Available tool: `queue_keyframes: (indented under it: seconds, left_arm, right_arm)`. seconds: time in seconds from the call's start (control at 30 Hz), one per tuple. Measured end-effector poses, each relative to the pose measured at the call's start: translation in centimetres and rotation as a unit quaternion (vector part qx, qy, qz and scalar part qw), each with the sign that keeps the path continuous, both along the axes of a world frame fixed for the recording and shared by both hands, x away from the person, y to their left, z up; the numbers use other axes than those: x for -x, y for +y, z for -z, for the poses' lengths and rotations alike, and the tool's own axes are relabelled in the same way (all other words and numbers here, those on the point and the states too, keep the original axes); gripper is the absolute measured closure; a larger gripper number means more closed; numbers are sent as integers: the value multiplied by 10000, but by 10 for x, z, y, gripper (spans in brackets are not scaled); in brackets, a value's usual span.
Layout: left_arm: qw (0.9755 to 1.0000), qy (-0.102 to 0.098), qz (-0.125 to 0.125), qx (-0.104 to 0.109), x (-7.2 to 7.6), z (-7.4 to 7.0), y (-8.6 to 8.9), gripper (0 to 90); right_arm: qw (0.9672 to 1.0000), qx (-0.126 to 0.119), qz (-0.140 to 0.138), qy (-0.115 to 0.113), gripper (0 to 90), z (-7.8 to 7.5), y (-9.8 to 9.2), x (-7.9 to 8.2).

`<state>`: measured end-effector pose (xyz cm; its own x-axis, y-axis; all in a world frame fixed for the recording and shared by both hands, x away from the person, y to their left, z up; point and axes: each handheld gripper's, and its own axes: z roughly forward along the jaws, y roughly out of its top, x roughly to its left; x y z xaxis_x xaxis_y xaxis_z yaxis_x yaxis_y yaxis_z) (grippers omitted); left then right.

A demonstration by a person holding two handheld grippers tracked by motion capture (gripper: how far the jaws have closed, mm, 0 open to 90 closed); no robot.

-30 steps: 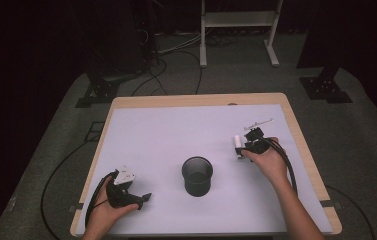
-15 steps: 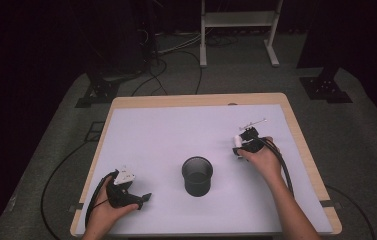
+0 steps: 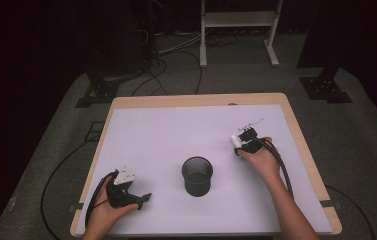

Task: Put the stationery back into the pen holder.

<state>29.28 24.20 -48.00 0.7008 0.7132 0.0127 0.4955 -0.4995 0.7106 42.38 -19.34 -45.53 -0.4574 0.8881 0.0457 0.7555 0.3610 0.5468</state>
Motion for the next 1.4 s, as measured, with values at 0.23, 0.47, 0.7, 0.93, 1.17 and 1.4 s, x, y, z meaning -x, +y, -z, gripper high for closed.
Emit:
queue_keyframes:
  seconds: [0.23, 0.47, 0.7, 0.93, 1.17, 1.4]
  left_arm:
    - [10000, 0, 1, -2, 0, 0, 0, 19]
    - [10000, 1, 0, -2, 0, 0, 0, 19]
    - [10000, 4, 1, 3, 0, 0, 0, 19]
    - [10000, 2, 1, 1, 0, 0, 0, 19]
    - [10000, 0, -1, 3, 0, 0, 0, 19]
    - [10000, -3, 0, 3, 0, 0, 0, 19]
  right_arm:
    - [9999, 100, -17, -28, 681, 0, 1, 0]
    - [10000, 62, -25, -42, 703, 0, -1, 0]
    - [9998, -125, -116, -98, 703, 1, -7, 1]
    - [9990, -372, -204, -163, 703, -2, -11, 8]
    - [9969, -677, -317, -254, 703, -10, -19, 19]
    - [9949, -822, -442, -380, 703, -14, -27, 30]
